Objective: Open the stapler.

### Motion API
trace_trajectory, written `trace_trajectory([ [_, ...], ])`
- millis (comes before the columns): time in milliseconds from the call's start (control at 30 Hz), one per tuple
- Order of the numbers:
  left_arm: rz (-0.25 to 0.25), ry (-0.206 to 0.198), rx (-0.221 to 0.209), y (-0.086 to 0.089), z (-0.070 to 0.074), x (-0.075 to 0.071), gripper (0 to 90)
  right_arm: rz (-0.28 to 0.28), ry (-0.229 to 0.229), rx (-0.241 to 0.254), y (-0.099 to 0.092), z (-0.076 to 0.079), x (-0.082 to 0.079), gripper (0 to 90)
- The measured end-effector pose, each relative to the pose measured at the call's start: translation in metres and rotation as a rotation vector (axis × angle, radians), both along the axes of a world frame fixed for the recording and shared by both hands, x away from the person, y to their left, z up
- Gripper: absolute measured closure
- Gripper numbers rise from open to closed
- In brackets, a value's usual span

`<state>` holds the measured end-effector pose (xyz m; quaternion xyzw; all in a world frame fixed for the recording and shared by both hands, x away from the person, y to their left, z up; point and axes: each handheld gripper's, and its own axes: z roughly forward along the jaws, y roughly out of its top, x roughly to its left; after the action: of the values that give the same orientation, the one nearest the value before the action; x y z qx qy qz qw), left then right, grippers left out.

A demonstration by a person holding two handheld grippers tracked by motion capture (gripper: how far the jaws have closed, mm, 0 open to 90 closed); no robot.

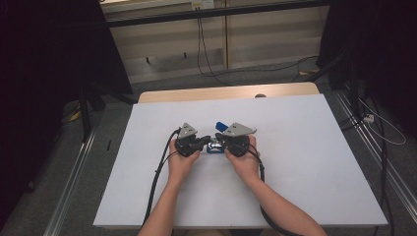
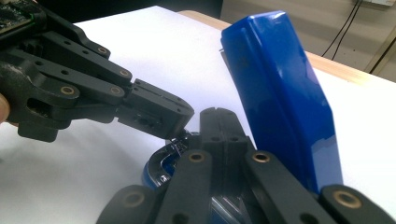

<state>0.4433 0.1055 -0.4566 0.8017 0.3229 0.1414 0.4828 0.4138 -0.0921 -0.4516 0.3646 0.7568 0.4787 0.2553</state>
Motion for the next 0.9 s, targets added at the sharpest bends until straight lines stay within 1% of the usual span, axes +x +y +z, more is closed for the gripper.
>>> trace_trajectory([
  [67,-0.006,0.008,-0.005,-0.001,0.000,-0.001,90.0,-0.013,0.002,0.007,-0.001,0.000,0.000,90.0],
  [133,-0.006,0.003,0.005,-0.001,0.000,-0.001,90.0,-0.015,0.007,0.022,-0.004,0.000,0.001,90.0],
  [167,-0.006,0.002,0.002,-0.001,0.000,-0.001,90.0,-0.019,0.001,0.019,-0.005,0.001,0.001,90.0],
  [200,-0.006,0.001,0.000,-0.001,0.000,-0.001,90.0,-0.017,0.007,0.019,-0.005,0.002,0.001,90.0],
  [233,-0.007,0.002,0.005,-0.001,0.000,-0.001,90.0,-0.017,0.006,0.027,-0.005,0.002,0.001,90.0],
  [300,-0.008,-0.003,0.010,-0.002,0.000,-0.001,90.0,-0.016,0.000,0.017,-0.005,0.004,0.000,90.0],
  [400,-0.009,-0.007,0.011,-0.002,0.000,-0.001,90.0,-0.019,-0.005,0.028,-0.004,0.006,0.000,90.0],
  [567,-0.008,-0.007,0.011,-0.003,0.000,-0.002,90.0,-0.011,-0.021,0.026,-0.001,0.013,-0.001,90.0],
  [667,-0.006,-0.006,0.012,-0.002,0.000,-0.002,90.0,-0.006,-0.023,0.013,0.001,0.018,-0.001,90.0],
  [733,-0.006,-0.007,0.013,-0.002,0.000,-0.002,90.0,-0.020,-0.031,0.008,0.001,0.021,-0.001,90.0],
  [800,-0.007,-0.007,0.012,-0.002,0.000,-0.002,90.0,-0.019,-0.021,0.006,0.000,0.022,0.001,90.0],
  [833,-0.007,-0.008,0.010,-0.002,0.000,-0.002,90.0,-0.022,-0.030,-0.006,0.001,0.023,0.000,90.0],
  [900,-0.008,-0.007,0.012,-0.002,0.000,-0.002,90.0,-0.022,-0.029,-0.007,0.001,0.024,0.000,90.0],
])
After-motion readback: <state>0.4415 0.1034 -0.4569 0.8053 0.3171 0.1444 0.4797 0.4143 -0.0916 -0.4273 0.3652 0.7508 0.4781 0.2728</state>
